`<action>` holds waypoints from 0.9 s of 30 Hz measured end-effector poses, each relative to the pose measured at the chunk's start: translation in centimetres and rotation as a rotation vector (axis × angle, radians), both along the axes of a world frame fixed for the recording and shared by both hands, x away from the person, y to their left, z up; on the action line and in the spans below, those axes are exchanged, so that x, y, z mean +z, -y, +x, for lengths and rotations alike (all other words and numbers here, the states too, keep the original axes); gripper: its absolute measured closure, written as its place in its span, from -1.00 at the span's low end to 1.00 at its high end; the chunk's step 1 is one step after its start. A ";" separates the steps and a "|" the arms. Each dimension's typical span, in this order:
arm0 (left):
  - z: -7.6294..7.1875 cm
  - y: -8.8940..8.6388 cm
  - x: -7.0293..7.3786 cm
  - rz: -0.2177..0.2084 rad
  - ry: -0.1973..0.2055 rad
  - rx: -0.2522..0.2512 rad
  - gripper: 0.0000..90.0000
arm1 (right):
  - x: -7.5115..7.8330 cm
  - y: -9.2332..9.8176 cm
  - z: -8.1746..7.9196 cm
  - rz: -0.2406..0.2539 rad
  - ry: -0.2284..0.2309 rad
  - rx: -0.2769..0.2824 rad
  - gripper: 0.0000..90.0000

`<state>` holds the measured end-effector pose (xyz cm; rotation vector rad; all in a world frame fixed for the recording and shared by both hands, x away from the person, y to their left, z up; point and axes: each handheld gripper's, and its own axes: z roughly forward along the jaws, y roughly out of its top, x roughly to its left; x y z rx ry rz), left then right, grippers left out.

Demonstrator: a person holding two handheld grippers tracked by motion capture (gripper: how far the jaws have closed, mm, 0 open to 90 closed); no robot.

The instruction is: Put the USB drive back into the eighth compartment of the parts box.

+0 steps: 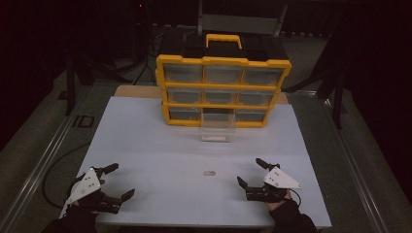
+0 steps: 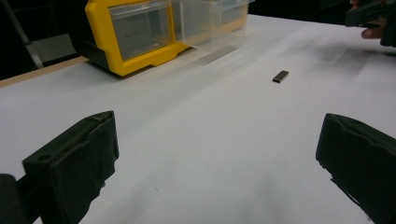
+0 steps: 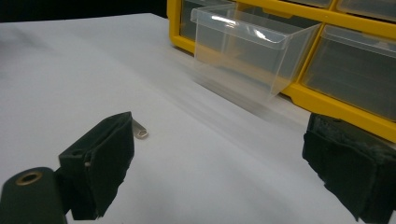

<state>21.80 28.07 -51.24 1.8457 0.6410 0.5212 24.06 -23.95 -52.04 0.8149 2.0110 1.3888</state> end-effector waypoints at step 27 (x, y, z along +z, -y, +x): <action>0.0 0.0 0.1 0.018 -0.015 0.023 -0.99 | -0.2 -0.5 -0.1 -0.051 -0.028 0.018 -0.79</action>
